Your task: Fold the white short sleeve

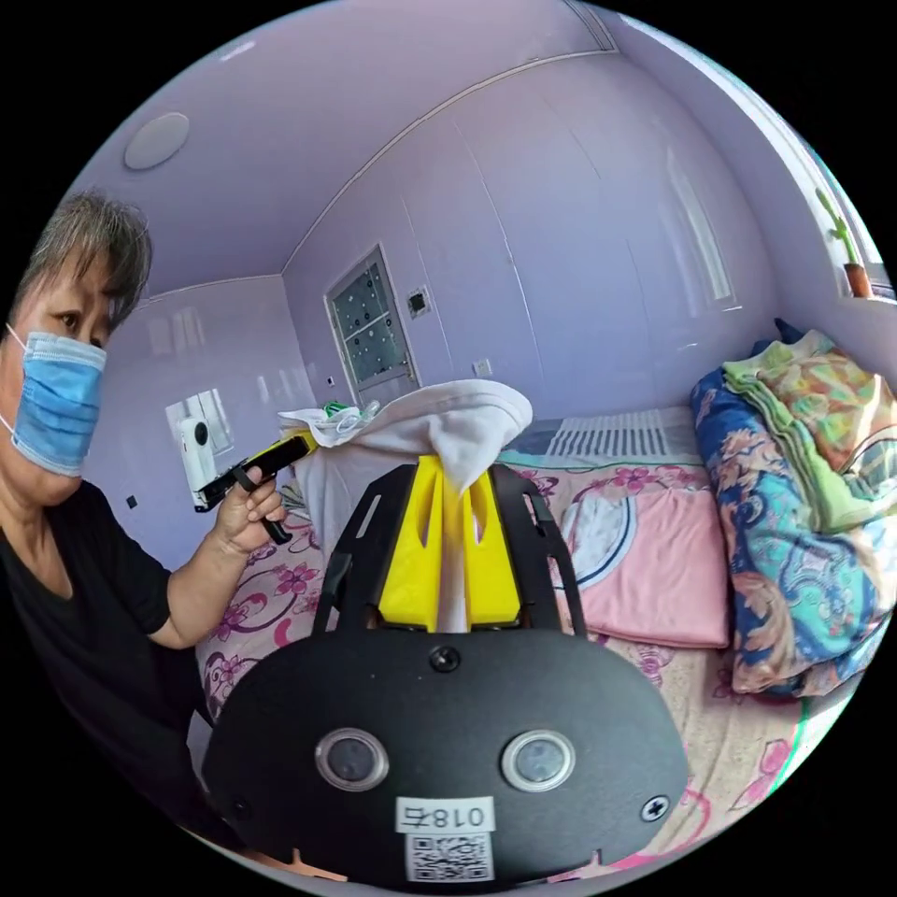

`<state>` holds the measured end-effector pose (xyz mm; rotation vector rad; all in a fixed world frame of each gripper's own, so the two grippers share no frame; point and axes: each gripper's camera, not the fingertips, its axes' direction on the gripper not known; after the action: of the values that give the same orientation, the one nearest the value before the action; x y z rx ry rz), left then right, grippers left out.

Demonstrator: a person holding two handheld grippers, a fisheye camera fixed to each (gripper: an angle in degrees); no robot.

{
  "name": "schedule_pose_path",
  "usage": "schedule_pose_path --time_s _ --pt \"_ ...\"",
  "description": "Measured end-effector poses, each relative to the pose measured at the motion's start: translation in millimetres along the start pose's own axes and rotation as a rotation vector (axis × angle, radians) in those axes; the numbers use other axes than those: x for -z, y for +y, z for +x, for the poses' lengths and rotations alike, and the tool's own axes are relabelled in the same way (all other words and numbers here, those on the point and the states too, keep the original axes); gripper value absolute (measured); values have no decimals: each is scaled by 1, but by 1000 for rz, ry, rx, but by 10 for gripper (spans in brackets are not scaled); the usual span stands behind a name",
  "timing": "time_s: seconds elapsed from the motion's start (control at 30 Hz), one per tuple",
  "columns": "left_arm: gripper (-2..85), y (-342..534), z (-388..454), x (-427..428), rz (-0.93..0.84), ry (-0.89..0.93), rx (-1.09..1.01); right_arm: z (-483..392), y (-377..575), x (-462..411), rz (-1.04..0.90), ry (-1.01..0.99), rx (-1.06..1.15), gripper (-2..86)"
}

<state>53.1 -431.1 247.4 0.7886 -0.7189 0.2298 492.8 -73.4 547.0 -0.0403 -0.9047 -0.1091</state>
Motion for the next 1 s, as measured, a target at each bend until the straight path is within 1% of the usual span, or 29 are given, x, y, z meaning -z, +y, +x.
schedule_pose_path --time_s 0.1,0.17,0.2,0.23,0.27,0.3,0.33,0.37,0.4,0.43,0.47,0.5,0.53,0.57,0.6,0.63,0.67,0.7,0.77,0.8,0.83,0.87,0.9,0.93,0.97,1.0 --pt "40 -40 -7 -79 6 35 45 40 -31 19 -6 86 30 13" --pt "41 -63 -33 -178 -45 79 113 76 -51 12 -53 148 32 18" --pt "41 -66 -43 -209 -70 95 143 105 -61 0 -91 180 4 22" --pt "43 -70 -63 -272 -112 100 187 139 -70 -16 -132 219 -33 29" --pt "45 -69 -80 -338 -152 68 210 156 -73 -26 -148 240 -48 33" --pt "50 -66 -91 -373 -183 56 235 194 -77 -51 -187 260 -93 43" --pt "59 -50 -116 -445 -268 95 315 232 -73 -77 -208 293 -138 67" --pt "110 -26 -140 -512 -421 121 384 250 -67 -90 -235 307 -167 86" --pt "135 -11 -152 -539 -501 134 437 284 -53 -113 -359 364 -273 118" --pt "154 19 -172 -565 -567 175 538 304 -35 -120 -402 414 -359 145" --pt "164 39 -186 -560 -495 181 602 309 -26 -117 -376 429 -390 145" --pt "165 47 -191 -553 -449 176 622 312 -12 -102 -290 451 -412 145" --pt "165 57 -198 -540 -395 189 645 308 -2 -84 -208 452 -393 141" --pt "162 63 -201 -522 -327 230 641 304 2 -75 -176 435 -378 139" --pt "158 64 -198 -511 -291 250 622 294 9 -56 -126 370 -339 130" --pt "149 62 -185 -492 -241 299 552 281 17 -39 -103 287 -294 118" --pt "139 61 -162 -475 -211 361 468 273 21 -31 -104 257 -279 111" --pt "134 61 -149 -469 -205 386 431 259 29 -21 -133 218 -249 98" --pt "125 69 -92 -464 -250 455 314 244 43 -15 -225 180 -227 84" --pt "123 73 -79 -468 -286 462 296 241 54 -15 -296 161 -245 75" --pt "121 85 -57 -483 -404 466 278 244 66 -17 -393 187 -294 53" --pt "118 102 -41 -502 -554 450 290 247 74 -18 -445 220 -315 43" --pt "116 112 -34 -511 -624 442 295 254 91 -20 -546 343 -360 30" --pt "113 122 -28 -518 -688 422 309 260 105 -17 -599 388 -381 23" --pt "109 119 -30 -512 -672 406 333 262 109 -12 -576 358 -400 22" --pt "107 115 -31 -511 -677 403 340 266 111 1 -510 301 -455 21"
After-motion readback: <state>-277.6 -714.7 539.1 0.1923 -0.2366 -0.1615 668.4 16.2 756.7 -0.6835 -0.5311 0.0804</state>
